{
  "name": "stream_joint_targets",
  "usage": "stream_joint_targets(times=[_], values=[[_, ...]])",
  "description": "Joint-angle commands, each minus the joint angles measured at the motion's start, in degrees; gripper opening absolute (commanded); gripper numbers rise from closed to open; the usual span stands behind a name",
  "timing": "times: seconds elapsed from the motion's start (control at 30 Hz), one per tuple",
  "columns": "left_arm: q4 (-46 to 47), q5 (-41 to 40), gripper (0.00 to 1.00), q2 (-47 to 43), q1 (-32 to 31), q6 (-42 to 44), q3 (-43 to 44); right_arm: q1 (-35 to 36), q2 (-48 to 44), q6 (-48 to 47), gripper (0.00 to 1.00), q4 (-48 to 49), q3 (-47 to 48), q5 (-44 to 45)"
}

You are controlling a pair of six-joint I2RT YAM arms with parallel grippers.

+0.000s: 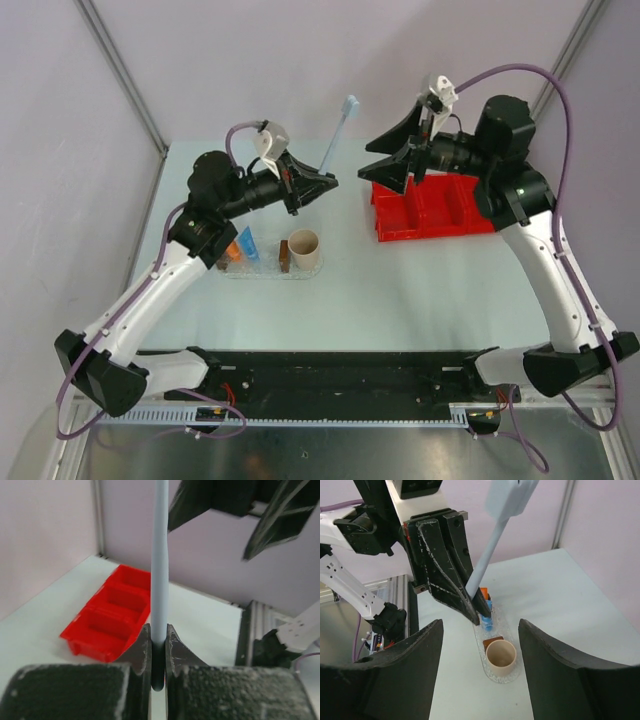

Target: Prepare toiletry sets of a toothbrush and toothpaste on the tray

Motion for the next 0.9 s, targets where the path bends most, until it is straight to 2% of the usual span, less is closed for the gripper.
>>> stream_joint_targets(times=[0.0, 0.37, 0.67, 0.87], values=[[8.1, 6.8, 0.0, 0.2, 0.5, -9.7, 0.4, 2.7, 2.8, 0.5, 0.66, 4.9, 1.0, 2.4], [15.0, 9.5, 0.0, 1.5, 0.5, -14.3, -2.2, 5.6, 6.0, 4.5, 0.63, 10.1, 1.4, 0.9], [16.5, 9.8, 0.0, 1.4, 0.5, -14.9, -3.3, 6.9, 6.4, 7.0, 0.61, 12.3, 1.0, -0.7], [16.8, 9.8, 0.0, 1.6, 0.4, -15.4, -3.4, 7.7, 6.5, 7.5, 0.56, 13.0, 0.6, -1.0]])
